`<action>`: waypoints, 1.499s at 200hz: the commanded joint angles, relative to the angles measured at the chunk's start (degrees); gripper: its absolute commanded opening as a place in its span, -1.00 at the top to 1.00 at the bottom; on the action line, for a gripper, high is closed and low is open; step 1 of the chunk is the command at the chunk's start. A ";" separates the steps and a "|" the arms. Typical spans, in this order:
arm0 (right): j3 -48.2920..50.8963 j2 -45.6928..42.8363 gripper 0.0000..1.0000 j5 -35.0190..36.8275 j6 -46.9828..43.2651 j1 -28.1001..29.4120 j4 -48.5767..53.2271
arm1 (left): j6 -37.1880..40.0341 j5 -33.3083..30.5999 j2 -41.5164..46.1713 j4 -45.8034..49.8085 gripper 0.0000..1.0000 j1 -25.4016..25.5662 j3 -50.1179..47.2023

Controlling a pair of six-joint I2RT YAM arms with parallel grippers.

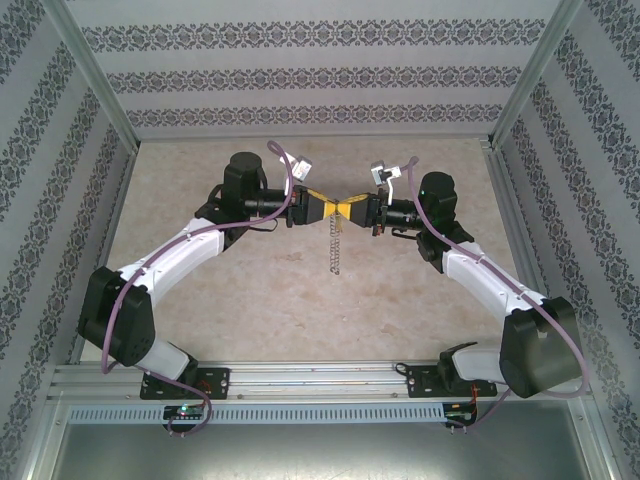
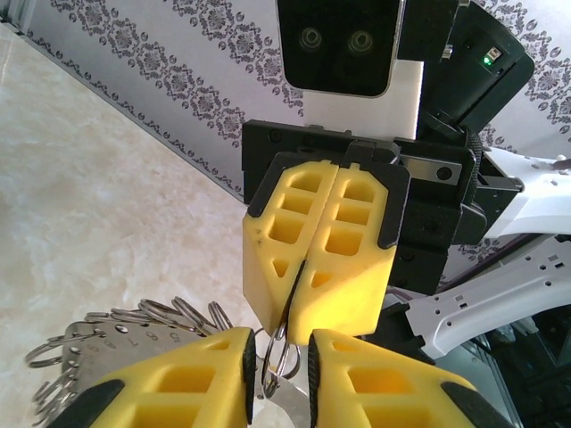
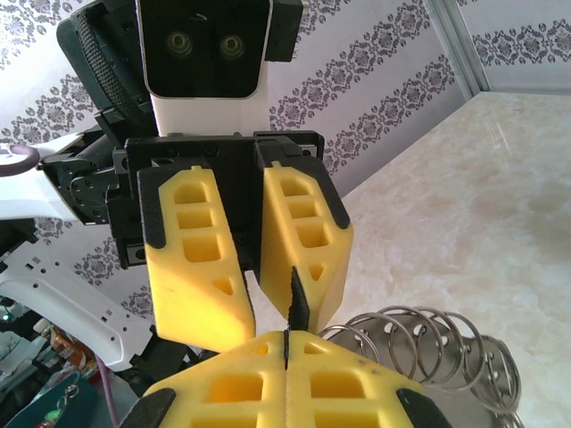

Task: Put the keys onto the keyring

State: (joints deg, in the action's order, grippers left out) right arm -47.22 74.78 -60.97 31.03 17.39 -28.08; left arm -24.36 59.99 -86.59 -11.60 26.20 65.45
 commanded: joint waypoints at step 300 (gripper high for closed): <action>15.49 -13.38 -0.12 20.85 -2.97 -1.09 -3.64 | -10.33 -5.67 1.48 -17.20 1.00 2.01 -4.49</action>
State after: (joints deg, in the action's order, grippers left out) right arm -32.86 62.81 -45.43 31.31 14.15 -30.11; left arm -32.12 54.35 -87.68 -22.28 27.75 61.28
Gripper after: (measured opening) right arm 0.554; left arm 0.053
